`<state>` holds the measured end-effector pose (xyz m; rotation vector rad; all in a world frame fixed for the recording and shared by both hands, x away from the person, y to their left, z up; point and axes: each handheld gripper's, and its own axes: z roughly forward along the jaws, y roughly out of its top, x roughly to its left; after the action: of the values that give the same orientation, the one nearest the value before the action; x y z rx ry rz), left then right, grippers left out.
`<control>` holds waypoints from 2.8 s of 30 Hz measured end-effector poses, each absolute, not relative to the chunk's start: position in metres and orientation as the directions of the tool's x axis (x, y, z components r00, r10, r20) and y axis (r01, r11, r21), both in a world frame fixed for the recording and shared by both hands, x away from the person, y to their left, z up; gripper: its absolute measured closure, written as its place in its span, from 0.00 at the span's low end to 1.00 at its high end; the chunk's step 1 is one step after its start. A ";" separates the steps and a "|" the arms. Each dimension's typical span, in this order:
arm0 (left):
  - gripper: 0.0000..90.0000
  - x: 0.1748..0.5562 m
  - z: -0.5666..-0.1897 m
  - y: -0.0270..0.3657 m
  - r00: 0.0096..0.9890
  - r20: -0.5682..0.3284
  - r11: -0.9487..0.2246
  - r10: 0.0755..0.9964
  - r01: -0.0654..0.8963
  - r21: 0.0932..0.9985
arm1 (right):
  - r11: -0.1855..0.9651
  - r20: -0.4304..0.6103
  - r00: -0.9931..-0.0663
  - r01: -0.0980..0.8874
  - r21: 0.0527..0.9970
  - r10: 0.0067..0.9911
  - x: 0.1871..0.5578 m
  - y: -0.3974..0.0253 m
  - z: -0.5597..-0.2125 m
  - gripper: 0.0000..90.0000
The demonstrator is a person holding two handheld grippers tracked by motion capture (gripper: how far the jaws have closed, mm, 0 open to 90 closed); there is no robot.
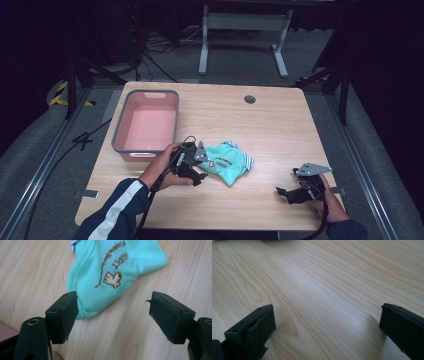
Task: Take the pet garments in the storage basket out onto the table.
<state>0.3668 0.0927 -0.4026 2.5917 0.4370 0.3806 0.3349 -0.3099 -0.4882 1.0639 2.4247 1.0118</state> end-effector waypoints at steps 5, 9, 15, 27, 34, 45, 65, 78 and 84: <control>0.26 0.365 -0.406 0.104 0.907 0.189 -0.836 0.377 0.245 0.492 | 0.476 0.003 -0.678 0.519 0.710 0.735 0.335 -0.310 -0.488 0.01; 0.26 0.362 -0.411 0.114 0.902 0.189 -0.836 0.387 0.258 0.484 | 0.476 0.003 -0.678 0.519 0.710 0.735 0.335 -0.310 -0.488 0.01; 0.26 0.355 -0.416 0.127 0.893 0.200 -0.835 0.404 0.270 0.479 | 0.476 0.003 -0.677 0.520 0.710 0.736 0.335 -0.310 -0.488 0.01; 0.25 0.347 -0.425 0.160 0.877 0.219 -0.839 0.428 0.296 0.457 | 0.475 0.003 -0.677 0.520 0.710 0.736 0.335 -0.310 -0.488 0.01; 0.25 0.345 -0.429 0.176 0.861 0.228 -0.834 0.454 0.320 0.449 | 0.475 0.003 -0.677 0.520 0.710 0.736 0.335 -0.310 -0.488 0.01; 0.25 0.341 -0.437 0.208 0.835 0.215 -0.807 0.506 0.370 0.461 | 0.474 0.003 -0.675 0.521 0.710 0.737 0.334 -0.310 -0.488 0.01; 0.22 0.328 -0.452 0.259 0.780 0.130 -0.697 0.612 0.454 0.555 | 0.473 0.004 -0.674 0.522 0.709 0.738 0.334 -0.310 -0.488 0.01; 0.20 0.314 -0.473 0.306 0.743 0.006 -0.584 0.670 0.522 0.622 | 0.476 0.004 -0.678 0.521 0.709 0.735 0.334 -0.311 -0.488 0.01; 0.17 0.307 -0.482 0.318 0.717 -0.016 -0.512 0.697 0.513 0.688 | 0.475 0.005 -0.677 0.521 0.709 0.736 0.334 -0.311 -0.488 0.01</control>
<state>0.3066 0.3178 -0.4824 2.2303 0.9137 0.3439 0.3340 -0.3106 -0.4881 1.0672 2.4247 1.0113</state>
